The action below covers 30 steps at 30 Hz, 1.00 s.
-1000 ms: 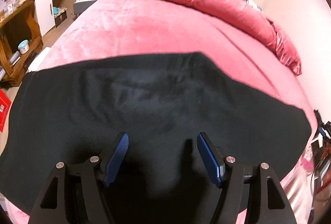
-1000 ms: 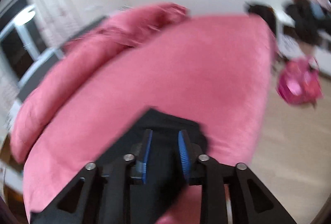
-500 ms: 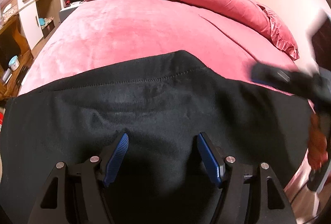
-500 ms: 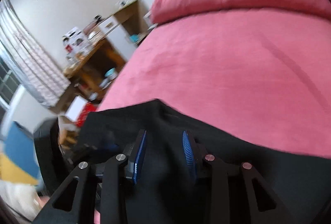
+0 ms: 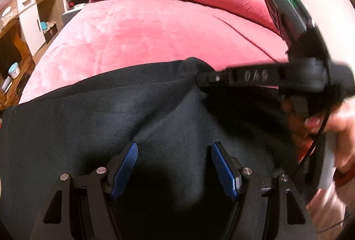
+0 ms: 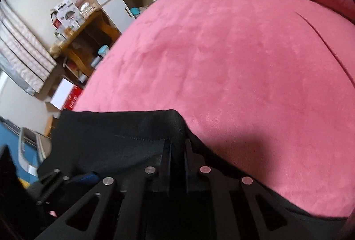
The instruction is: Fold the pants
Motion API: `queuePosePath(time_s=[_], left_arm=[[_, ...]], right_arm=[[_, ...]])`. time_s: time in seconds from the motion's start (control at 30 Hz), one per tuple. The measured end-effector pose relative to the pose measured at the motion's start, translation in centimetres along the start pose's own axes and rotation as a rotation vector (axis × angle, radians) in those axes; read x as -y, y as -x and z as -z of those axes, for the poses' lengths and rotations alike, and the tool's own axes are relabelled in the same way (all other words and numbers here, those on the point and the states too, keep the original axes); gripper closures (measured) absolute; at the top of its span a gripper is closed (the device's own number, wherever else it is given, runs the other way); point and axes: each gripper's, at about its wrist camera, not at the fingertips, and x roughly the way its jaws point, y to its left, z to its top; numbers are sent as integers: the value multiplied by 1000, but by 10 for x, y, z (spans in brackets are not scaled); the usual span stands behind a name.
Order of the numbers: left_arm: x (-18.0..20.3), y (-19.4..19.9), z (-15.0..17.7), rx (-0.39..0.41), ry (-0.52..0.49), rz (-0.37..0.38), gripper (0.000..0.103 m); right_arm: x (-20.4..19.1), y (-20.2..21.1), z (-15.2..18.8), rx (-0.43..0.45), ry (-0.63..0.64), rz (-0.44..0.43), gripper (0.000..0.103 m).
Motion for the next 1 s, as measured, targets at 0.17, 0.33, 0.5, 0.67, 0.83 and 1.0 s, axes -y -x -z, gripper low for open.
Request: queuePosePath(time_s=[0.17, 0.33, 0.5, 0.67, 0.83, 1.0], left_arm=[[13, -2, 2, -32, -64, -55, 32], [16, 9, -15, -41, 16, 33, 33], [41, -5, -43, -25, -46, 46, 38], [69, -43, -65, -50, -193, -76, 49], [64, -51, -73, 9, -135, -90, 48], [63, -48, -57, 75, -195, -89, 47]], right_arm=[[19, 11, 14, 87, -122, -113, 86], [43, 88, 49, 291, -225, -55, 68], [71, 130, 95, 294, -232, 100, 79], [92, 123, 117, 232, -210, 226, 86], [124, 117, 124, 261, -304, 268, 103], [125, 116, 136, 334, -281, 249, 103]])
